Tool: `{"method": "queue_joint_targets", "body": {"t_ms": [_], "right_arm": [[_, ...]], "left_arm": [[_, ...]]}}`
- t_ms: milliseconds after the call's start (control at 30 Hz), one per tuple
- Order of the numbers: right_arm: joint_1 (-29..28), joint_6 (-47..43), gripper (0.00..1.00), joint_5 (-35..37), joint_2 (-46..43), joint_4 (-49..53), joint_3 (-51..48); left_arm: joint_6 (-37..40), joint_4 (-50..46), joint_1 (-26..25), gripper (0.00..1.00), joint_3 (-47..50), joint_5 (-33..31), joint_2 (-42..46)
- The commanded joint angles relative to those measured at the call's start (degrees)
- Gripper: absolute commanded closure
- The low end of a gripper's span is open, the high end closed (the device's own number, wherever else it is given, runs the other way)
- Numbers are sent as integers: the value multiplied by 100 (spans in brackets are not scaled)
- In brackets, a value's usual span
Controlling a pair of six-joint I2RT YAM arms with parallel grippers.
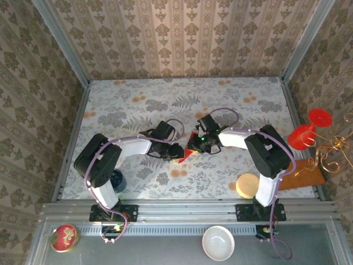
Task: Fold a paper plane with a square sheet of paper (pick it up from the middle)
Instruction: Fold the wing for the fifth time at the center of the table.
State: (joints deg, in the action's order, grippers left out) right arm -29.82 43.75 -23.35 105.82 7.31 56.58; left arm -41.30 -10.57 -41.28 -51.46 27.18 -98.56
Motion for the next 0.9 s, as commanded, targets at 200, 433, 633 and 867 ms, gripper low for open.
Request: {"method": "queue_joint_targets", "body": {"t_ms": [200,433,633,867], "right_arm": [[29,80,76,-28,3,129,20],[38,81,74,-111,-152,74,-12],[56,79,73,-169,-210,17,-32],[72,99,73,-148,-144,18,-50]], "left_arm": [[8,-304,-105,79,84,-123,51],[19,-261,-109,83,128,-86,-108],[26,-226,-101,84,175,-42,-205],[38,-251,-117,84,198,-54,-293]]}}
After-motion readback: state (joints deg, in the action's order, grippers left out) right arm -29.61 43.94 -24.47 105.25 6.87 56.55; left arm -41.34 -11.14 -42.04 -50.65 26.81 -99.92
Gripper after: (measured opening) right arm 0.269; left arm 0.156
